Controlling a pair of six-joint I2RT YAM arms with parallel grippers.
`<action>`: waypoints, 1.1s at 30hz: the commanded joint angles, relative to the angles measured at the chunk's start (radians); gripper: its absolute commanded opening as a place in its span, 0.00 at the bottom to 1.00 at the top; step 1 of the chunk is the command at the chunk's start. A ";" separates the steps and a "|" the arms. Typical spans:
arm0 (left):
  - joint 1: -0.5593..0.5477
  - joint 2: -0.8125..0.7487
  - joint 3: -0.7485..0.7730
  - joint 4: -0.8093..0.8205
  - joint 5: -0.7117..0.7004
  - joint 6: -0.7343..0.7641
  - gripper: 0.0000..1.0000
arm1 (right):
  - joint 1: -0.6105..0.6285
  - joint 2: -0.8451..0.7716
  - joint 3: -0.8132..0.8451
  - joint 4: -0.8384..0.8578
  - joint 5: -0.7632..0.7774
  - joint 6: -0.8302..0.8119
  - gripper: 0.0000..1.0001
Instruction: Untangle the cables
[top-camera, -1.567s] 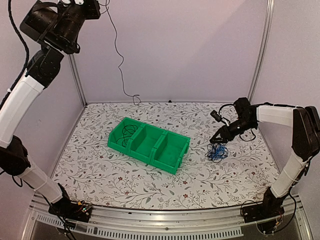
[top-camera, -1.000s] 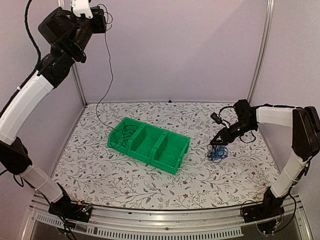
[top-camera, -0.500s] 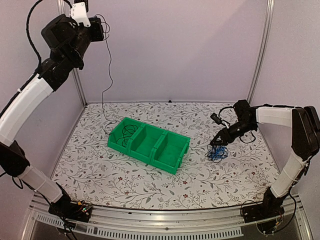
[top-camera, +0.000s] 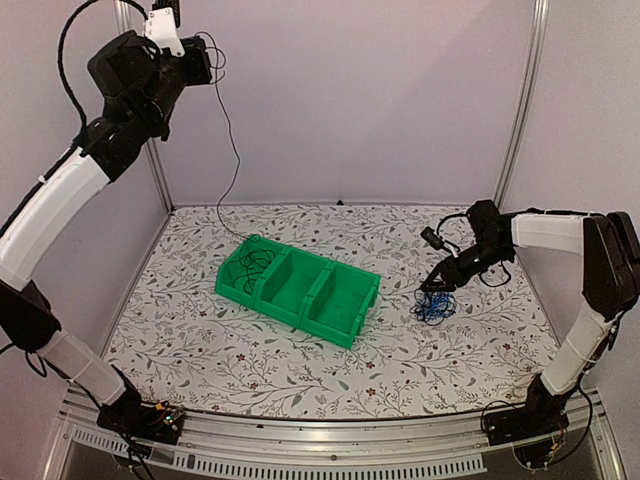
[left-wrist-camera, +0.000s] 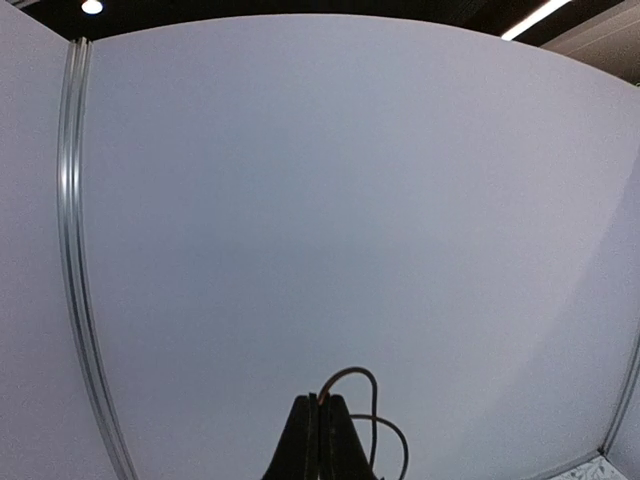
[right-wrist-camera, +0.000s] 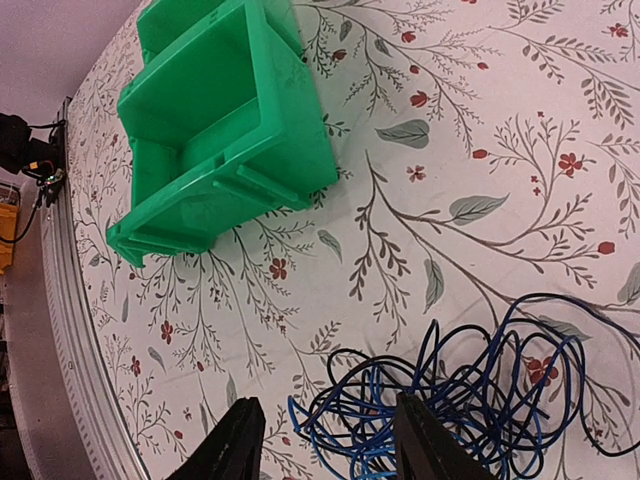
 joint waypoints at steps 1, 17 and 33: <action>0.016 0.020 0.029 -0.003 0.032 -0.015 0.00 | 0.004 0.006 -0.006 0.004 0.009 -0.010 0.48; 0.097 -0.014 -0.313 -0.181 0.032 -0.215 0.00 | 0.004 -0.026 -0.059 0.015 0.017 -0.013 0.49; 0.101 0.002 -0.610 -0.255 0.216 -0.447 0.00 | 0.003 -0.024 -0.059 0.018 0.017 -0.014 0.49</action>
